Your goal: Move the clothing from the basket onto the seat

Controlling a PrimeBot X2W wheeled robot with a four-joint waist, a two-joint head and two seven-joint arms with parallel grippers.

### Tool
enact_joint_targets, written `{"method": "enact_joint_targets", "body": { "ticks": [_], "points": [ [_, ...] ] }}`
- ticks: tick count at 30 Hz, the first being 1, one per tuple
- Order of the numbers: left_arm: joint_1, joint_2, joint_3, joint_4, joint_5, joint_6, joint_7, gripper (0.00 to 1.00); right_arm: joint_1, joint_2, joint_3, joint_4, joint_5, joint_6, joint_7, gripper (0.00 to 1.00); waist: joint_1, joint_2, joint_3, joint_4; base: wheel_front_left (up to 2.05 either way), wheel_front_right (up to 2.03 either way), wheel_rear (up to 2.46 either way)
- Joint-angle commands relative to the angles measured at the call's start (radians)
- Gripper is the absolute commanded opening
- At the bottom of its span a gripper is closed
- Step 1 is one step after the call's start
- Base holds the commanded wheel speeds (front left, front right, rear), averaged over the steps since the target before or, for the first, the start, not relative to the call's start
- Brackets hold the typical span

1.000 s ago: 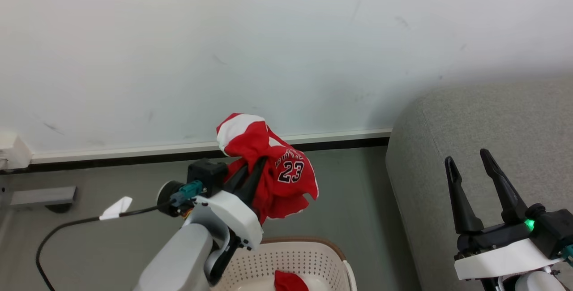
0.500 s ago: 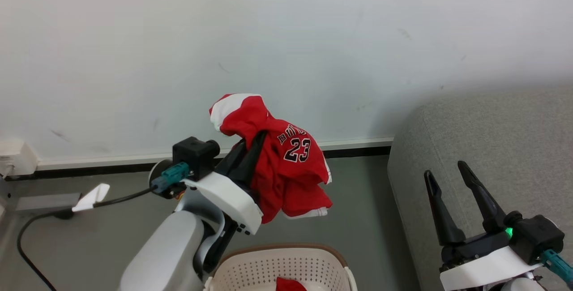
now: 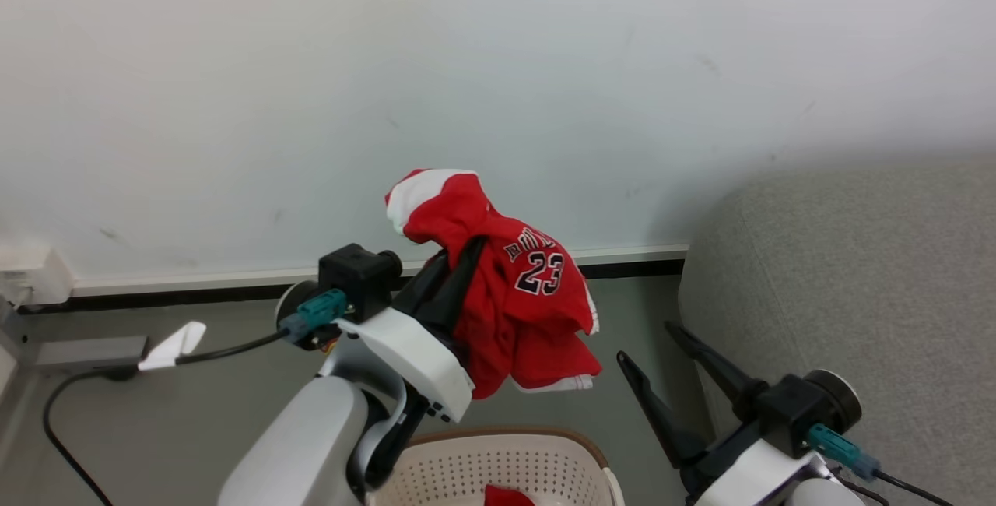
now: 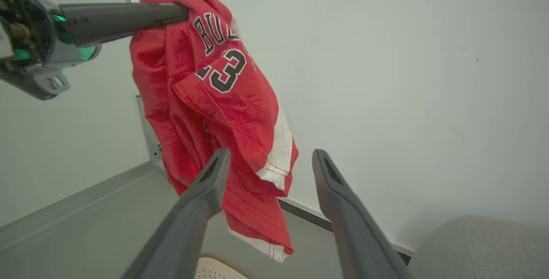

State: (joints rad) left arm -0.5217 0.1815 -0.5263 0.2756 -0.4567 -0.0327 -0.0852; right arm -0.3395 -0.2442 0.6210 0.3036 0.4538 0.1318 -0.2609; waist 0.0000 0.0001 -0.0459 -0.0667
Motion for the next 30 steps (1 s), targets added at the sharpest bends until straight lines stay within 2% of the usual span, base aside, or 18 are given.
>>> {"method": "enact_joint_targets", "body": {
  "ticks": [1,12,18,24,30],
  "points": [
    [0.017,0.000,-0.004,-0.010,-0.005,0.000,0.002,0.00,-0.027,0.005,0.019,0.027,0.007,-0.002,-0.002,1.00,0.0000,-0.0001,-0.003,0.011,0.00,0.00,0.00],
    [0.040,-0.043,-0.088,-0.033,-0.005,-0.029,0.023,0.00,-0.159,0.059,0.175,0.246,0.069,-0.002,-0.002,1.00,0.0000,-0.0001,-0.015,0.099,0.00,0.00,0.00],
    [0.038,-0.074,-0.141,-0.034,-0.018,-0.046,0.034,0.00,-0.200,0.099,0.179,0.334,0.102,-0.002,-0.002,1.00,0.0000,-0.0001,-0.021,0.163,0.00,0.00,0.00],
    [0.032,-0.096,-0.184,-0.026,-0.033,-0.059,0.038,0.00,-0.218,0.126,0.215,0.369,0.132,-0.002,-0.002,1.00,0.0000,-0.0001,-0.029,0.220,0.00,0.00,0.00],
    [0.035,-0.100,-0.206,-0.016,-0.040,-0.063,0.045,0.00,-0.224,0.135,0.226,0.369,0.153,-0.002,-0.002,1.00,0.0000,-0.0001,-0.034,0.249,0.00,0.00,0.00]
  ]
}}
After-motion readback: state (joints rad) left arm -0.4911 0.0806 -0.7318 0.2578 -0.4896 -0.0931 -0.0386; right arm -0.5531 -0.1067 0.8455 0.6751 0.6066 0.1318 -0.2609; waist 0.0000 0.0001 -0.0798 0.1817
